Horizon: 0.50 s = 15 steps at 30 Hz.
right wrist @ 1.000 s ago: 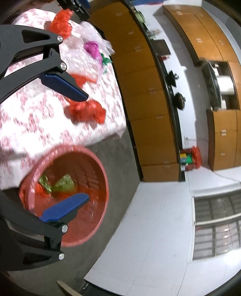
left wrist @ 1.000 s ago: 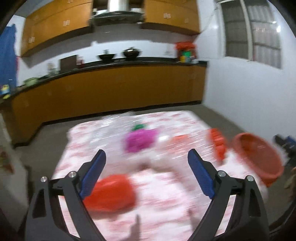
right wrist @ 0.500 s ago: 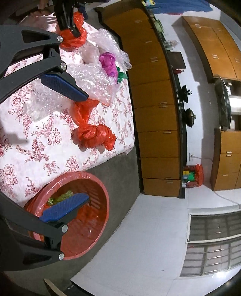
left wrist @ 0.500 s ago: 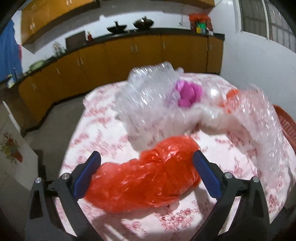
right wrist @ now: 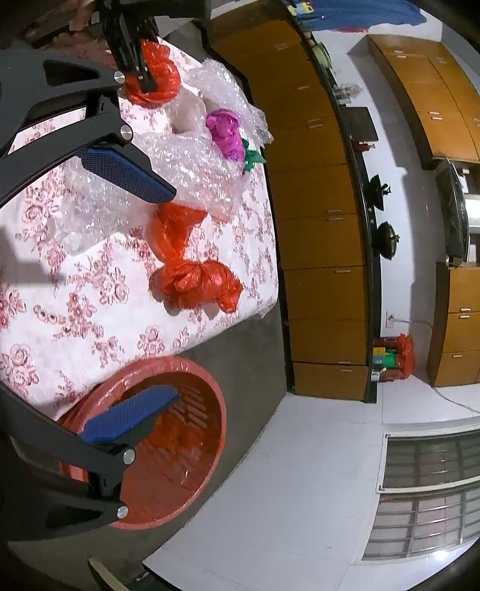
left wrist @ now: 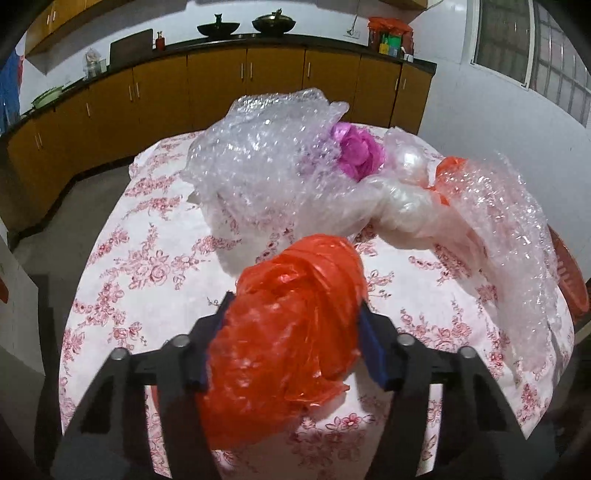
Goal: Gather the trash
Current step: 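Grasp the red bag with the left tool while the right grasps bubble wrap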
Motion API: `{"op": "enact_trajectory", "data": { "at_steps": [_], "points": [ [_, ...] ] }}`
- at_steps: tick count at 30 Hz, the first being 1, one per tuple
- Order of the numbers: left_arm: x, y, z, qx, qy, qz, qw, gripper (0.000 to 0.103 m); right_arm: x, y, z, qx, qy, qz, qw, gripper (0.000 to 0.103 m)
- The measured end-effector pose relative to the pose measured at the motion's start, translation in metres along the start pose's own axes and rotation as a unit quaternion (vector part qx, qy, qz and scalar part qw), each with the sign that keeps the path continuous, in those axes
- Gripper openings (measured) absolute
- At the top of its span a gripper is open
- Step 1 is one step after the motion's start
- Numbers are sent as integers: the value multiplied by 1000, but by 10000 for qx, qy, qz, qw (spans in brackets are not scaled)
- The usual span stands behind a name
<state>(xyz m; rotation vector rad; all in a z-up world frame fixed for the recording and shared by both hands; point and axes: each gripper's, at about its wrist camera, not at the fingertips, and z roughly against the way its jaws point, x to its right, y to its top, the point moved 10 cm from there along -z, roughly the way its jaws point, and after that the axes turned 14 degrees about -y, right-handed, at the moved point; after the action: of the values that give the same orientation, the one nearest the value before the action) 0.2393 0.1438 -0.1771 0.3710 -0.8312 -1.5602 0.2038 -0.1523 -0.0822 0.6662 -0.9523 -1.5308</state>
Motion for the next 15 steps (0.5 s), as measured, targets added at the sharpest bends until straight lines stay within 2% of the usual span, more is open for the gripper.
{"op": "enact_trajectory", "data": {
  "at_steps": [3, 8, 15],
  "points": [
    [3, 2, 7, 87, 15, -53, 9999, 50, -10, 1, 1, -38, 184, 10, 9998, 93],
    [9, 9, 33, 385, -15, -9, 9993, 50, -41, 2, 2, -94, 588, 102, 9982, 83],
    [18, 18, 76, 791, -128, 80, 9968, 50, -97, -8, -13, -350, 1005, 359, 9937, 82]
  ]
}}
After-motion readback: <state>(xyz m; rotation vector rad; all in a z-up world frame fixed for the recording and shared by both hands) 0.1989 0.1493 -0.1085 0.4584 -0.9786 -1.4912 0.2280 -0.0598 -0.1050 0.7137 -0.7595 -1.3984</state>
